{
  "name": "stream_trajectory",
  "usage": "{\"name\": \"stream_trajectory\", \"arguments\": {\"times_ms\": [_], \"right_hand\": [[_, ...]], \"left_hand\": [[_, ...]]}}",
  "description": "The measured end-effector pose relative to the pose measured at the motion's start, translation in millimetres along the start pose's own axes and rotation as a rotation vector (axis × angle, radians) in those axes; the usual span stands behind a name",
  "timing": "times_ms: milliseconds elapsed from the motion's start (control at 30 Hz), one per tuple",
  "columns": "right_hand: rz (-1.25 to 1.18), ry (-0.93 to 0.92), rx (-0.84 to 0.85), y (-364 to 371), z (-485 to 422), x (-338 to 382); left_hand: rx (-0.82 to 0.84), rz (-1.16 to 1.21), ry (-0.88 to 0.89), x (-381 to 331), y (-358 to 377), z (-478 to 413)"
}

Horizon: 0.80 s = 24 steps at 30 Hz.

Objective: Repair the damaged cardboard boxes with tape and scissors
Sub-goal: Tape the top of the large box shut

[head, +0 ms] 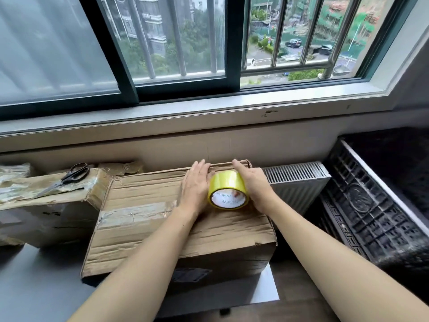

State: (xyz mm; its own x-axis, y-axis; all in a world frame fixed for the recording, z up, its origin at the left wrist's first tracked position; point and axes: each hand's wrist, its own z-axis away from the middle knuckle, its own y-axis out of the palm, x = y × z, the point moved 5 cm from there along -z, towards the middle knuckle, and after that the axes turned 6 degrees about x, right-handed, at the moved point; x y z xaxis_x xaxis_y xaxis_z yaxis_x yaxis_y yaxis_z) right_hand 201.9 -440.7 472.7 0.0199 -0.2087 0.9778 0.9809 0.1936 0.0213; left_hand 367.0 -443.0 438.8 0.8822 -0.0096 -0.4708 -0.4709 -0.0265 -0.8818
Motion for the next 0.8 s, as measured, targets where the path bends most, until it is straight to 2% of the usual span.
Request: {"name": "stream_trajectory", "arguments": {"times_ms": [67,200,300,367,467,567,667,800], "right_hand": [[0.035,-0.037,0.039,6.2,-1.9,5.5],[0.419,-0.135,0.001,-6.1,-8.4,46.6],[0.729,-0.132,-0.018,-32.3,-8.9,65.5],[0.82,-0.141,-0.048,-40.5,-6.2,63.8],[0.74,-0.178,-0.071,-40.9,-2.0,56.3],[0.489,-0.177,-0.174,-53.4,3.2,47.5],[0.167,-0.06,-0.296,-68.6,11.4,22.1],[-0.175,0.063,-0.292,-70.5,13.5,-5.9]], "left_hand": [[0.004,-0.053,0.024,6.6,3.5,4.5],[-0.023,-0.04,0.008,8.5,4.9,-1.2],[-0.04,-0.045,0.017,8.4,4.3,-0.1],[-0.054,-0.061,0.029,8.5,5.3,1.5],[-0.064,-0.064,0.028,5.8,6.4,2.0],[-0.037,-0.116,-0.015,3.2,6.4,-2.6],[-0.01,-0.087,-0.069,-15.1,6.4,-8.7],[0.076,0.009,0.031,-55.4,22.3,-23.2]]}}
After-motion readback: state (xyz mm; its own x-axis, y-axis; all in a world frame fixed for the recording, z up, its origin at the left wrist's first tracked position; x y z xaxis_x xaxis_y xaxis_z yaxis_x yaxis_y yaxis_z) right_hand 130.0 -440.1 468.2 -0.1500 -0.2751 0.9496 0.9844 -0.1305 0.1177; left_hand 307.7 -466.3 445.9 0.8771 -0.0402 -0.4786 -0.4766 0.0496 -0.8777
